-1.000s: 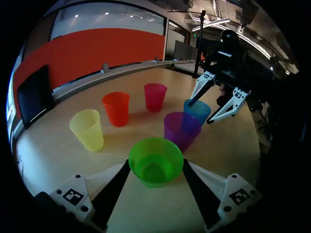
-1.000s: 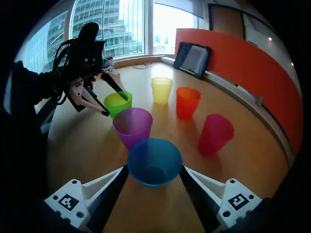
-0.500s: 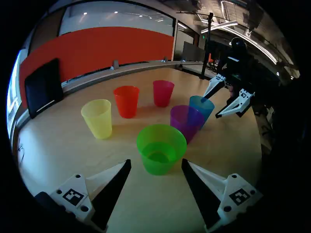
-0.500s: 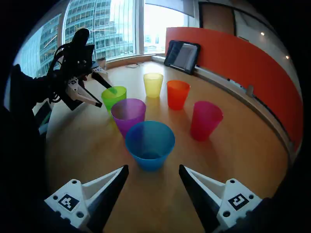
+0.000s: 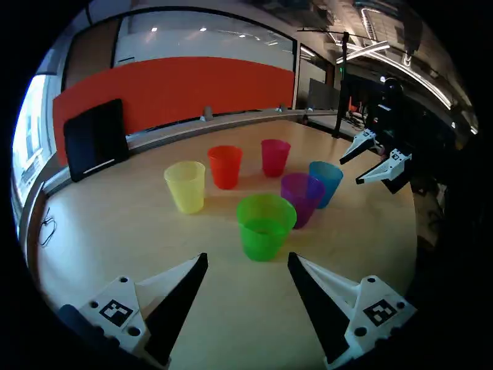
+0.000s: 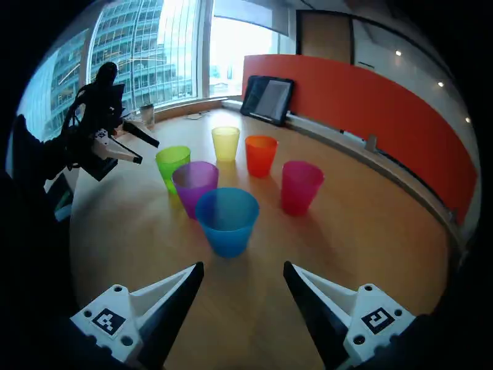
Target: Pour water
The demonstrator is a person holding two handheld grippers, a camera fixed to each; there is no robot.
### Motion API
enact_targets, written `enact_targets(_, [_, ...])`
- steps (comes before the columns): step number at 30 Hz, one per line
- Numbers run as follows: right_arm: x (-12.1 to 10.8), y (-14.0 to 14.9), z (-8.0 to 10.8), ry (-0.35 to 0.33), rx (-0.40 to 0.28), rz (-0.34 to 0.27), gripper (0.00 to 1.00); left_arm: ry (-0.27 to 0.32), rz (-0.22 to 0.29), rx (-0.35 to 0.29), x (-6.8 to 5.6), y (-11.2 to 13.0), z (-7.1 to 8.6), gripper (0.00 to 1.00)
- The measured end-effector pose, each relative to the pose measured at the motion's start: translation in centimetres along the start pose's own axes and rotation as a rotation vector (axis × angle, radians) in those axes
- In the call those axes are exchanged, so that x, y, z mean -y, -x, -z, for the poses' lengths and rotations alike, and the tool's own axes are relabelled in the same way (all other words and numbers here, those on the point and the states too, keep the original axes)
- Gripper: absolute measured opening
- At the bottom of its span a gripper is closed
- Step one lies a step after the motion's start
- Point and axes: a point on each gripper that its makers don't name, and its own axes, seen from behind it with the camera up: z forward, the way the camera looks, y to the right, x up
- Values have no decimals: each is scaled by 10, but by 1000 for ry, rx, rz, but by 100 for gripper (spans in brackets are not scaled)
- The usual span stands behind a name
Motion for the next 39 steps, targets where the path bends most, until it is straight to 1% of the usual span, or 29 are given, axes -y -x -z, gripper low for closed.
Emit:
enact_targets(5, [0, -4, 6, 32, -42, -25, 100, -66, 8, -47, 8, -5, 14, 97])
enact_targets(9, [-6, -8, 12, 78, -73, -45, 100, -140, 0, -89, 17, -10, 27, 97])
enact_targets(12, [-15, -13, 17, 123, -103, -64, 100, -197, -7, -128, 25, -17, 37, 97])
enact_targets(15, [-27, -20, 23, 179, -139, -90, 100, -249, -1, -168, 32, -24, 47, 97])
enact_targets(21, [-52, -42, 33, 295, -245, -149, 100, -351, 9, -255, 46, -42, 63, 97])
enact_targets(24, [-63, -50, 38, 345, -288, -171, 100, -390, 6, -292, 51, -52, 68, 97])
enact_targets(30, [-84, -60, 47, 455, -362, -197, 100, -451, -6, -361, 55, -68, 76, 97])
enact_targets(36, [-101, -70, 59, 566, -436, -214, 100, -492, 16, -438, 58, -82, 84, 97])
enact_targets(39, [-106, -74, 64, 607, -469, -219, 100, -515, 35, -475, 60, -88, 89, 96])
